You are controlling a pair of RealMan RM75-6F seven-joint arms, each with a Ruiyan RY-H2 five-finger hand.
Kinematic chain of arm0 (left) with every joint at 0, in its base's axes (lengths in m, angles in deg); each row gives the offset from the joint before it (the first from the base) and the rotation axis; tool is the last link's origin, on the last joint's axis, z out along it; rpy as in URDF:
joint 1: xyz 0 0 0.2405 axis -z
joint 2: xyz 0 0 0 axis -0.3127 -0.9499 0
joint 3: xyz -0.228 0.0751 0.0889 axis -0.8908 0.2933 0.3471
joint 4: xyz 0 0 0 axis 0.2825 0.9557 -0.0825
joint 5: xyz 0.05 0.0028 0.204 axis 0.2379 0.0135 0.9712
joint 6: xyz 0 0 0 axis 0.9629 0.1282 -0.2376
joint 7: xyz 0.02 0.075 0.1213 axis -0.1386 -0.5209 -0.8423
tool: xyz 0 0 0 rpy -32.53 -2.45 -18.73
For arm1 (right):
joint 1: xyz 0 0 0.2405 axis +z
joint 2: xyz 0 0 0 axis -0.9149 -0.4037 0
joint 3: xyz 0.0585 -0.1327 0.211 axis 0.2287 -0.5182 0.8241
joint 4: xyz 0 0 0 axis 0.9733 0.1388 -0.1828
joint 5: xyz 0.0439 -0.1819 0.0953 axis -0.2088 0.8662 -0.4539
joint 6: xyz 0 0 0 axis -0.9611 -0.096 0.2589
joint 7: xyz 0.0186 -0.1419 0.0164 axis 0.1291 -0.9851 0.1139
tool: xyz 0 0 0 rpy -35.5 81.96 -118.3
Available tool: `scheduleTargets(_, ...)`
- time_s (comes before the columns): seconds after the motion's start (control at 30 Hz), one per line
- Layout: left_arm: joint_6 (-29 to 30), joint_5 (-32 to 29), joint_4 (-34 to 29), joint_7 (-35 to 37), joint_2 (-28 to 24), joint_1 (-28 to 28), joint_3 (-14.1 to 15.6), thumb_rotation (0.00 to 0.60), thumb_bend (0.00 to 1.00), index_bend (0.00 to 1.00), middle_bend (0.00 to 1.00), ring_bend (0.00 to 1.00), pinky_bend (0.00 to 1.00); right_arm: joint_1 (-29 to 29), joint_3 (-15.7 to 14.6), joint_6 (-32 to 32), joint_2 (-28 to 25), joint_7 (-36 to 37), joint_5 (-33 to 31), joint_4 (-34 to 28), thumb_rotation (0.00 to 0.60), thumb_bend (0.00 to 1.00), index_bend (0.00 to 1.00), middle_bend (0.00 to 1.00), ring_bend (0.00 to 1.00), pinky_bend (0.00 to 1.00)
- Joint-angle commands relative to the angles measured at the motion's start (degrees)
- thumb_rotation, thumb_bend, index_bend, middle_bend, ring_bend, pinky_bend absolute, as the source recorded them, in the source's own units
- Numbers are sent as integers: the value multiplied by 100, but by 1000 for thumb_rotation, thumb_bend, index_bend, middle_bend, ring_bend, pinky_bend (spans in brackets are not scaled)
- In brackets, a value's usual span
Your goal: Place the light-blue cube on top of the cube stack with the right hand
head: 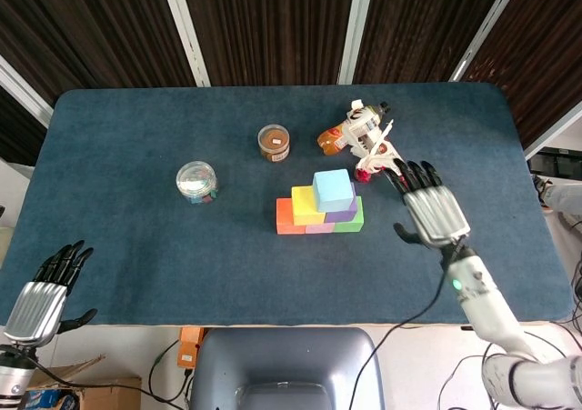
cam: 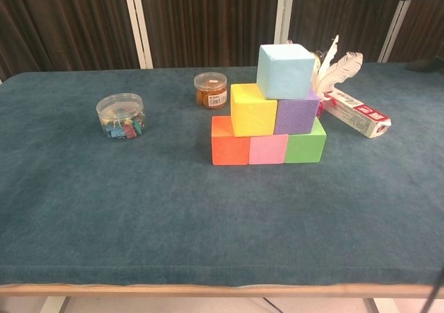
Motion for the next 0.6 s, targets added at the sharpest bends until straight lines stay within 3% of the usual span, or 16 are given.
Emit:
scheduleTargets(0.03, 114, 81, 62, 37, 35, -28, -12, 600, 28, 0, 0, 0, 163, -2469, -1254, -2109, 648, 1152, 2147, 1249, 600, 247, 0, 0, 0, 0)
scheduleTargets(0.13, 212, 171, 131, 23, 93, -48, -5, 600, 29, 0, 0, 0, 163, -3090, -1201, -2467, 1138, 1782, 2353, 2214, 600, 248, 0, 0, 0, 0)
scheduleTargets(0.27, 322, 269, 219, 23, 162, -88, 27, 600, 29, 0, 0, 0, 161, -3505, -1005, -2550, 1575, 2138, 2426, 3038, 600, 247, 0, 0, 0, 0)
scheduleTargets(0.6, 482, 312, 245, 38, 162, -187, 47, 600, 29, 0, 0, 0, 159, -3641, -713, -2018, 1539, 2194, 2731, 3103, 600, 247, 0, 0, 0, 0)
